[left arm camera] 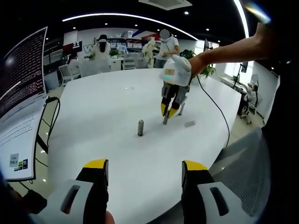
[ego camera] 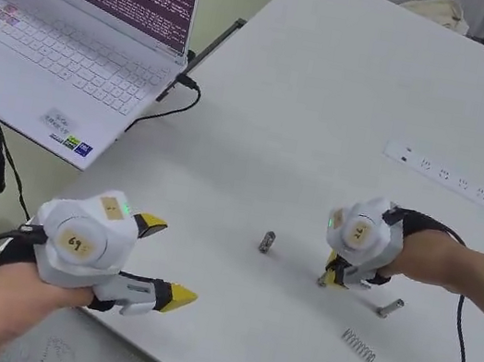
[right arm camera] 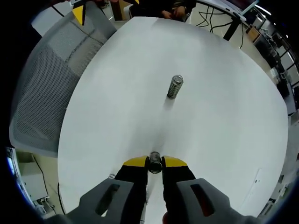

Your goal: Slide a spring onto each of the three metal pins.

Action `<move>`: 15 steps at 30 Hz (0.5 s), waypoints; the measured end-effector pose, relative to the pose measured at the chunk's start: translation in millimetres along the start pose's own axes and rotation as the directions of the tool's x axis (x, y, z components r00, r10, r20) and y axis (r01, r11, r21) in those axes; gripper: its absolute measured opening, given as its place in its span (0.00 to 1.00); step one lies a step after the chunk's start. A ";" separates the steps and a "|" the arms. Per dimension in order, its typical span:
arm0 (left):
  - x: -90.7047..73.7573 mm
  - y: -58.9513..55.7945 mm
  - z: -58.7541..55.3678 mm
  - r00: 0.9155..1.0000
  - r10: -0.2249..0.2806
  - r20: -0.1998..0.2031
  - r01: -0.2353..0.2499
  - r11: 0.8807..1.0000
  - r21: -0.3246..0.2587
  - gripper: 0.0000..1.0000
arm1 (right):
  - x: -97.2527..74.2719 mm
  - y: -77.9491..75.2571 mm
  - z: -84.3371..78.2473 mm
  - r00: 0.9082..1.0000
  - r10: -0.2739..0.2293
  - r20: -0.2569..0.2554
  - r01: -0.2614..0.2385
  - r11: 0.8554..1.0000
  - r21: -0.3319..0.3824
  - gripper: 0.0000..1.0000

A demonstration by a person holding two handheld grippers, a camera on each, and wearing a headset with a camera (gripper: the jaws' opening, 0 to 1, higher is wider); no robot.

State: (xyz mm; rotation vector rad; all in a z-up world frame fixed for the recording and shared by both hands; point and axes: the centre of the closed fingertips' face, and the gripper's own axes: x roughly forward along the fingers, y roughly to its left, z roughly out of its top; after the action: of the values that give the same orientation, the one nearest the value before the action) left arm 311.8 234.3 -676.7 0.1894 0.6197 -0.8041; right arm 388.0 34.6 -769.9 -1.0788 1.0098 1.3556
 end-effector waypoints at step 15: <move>-2.6 -0.4 -1.7 1.000 0.003 -0.004 -0.003 1.000 0.003 0.59 | -13.3 -2.0 -4.4 1.000 -0.020 0.009 0.020 1.000 0.007 0.18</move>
State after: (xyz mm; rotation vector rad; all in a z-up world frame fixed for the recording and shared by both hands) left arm 309.4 236.4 -676.6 0.1942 0.6221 -0.8023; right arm 390.4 27.4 -757.9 -1.0742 0.9940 1.3390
